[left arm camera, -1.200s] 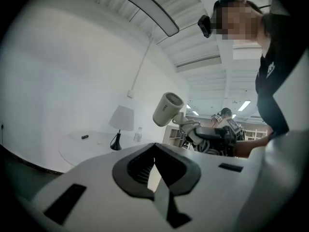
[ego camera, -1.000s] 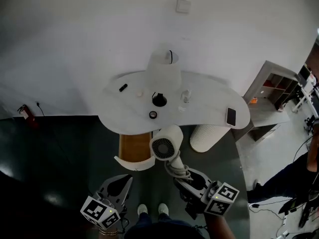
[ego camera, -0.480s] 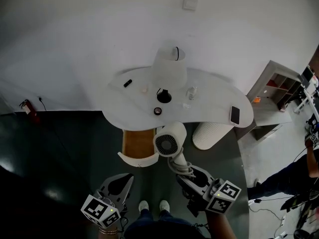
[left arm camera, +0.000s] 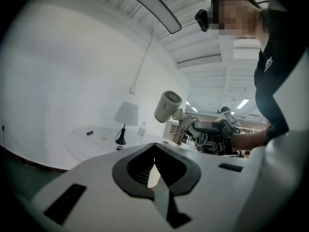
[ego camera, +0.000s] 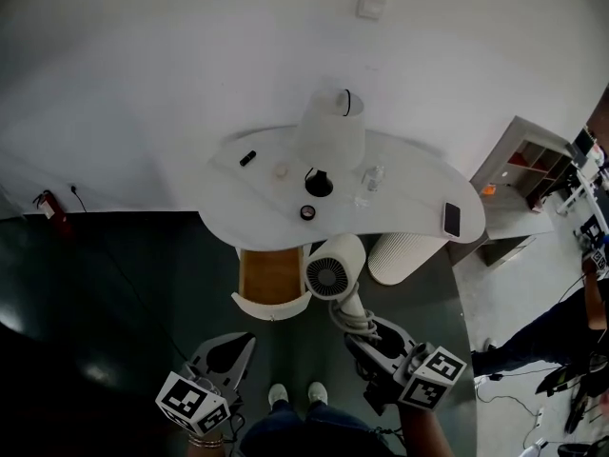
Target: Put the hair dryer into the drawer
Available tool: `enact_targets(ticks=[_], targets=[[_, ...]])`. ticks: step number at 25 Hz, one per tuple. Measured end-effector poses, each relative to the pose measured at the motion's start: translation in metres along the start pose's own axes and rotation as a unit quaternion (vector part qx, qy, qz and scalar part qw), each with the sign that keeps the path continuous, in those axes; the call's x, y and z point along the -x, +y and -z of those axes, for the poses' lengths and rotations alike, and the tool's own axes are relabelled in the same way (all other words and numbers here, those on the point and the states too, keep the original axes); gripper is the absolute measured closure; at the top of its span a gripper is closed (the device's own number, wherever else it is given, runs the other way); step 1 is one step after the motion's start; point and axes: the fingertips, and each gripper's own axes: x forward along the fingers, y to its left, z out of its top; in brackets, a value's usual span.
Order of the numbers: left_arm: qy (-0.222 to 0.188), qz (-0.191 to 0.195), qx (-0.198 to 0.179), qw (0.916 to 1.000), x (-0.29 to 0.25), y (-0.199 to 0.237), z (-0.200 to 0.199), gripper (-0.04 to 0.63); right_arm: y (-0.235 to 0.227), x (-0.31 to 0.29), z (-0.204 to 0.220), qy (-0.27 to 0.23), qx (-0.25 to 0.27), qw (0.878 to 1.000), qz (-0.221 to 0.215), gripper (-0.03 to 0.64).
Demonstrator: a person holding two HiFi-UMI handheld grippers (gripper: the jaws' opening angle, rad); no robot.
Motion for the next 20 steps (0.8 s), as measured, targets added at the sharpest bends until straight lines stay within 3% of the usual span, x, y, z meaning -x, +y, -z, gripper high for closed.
enact_targets(ticks=[20], targets=[[0.024, 0.034, -0.001, 0.9991, 0.033, 0.032, 0.015, 0.580, 0.031, -0.014, 0.021, -0.012, 0.011, 0.999, 0.050, 0.414]])
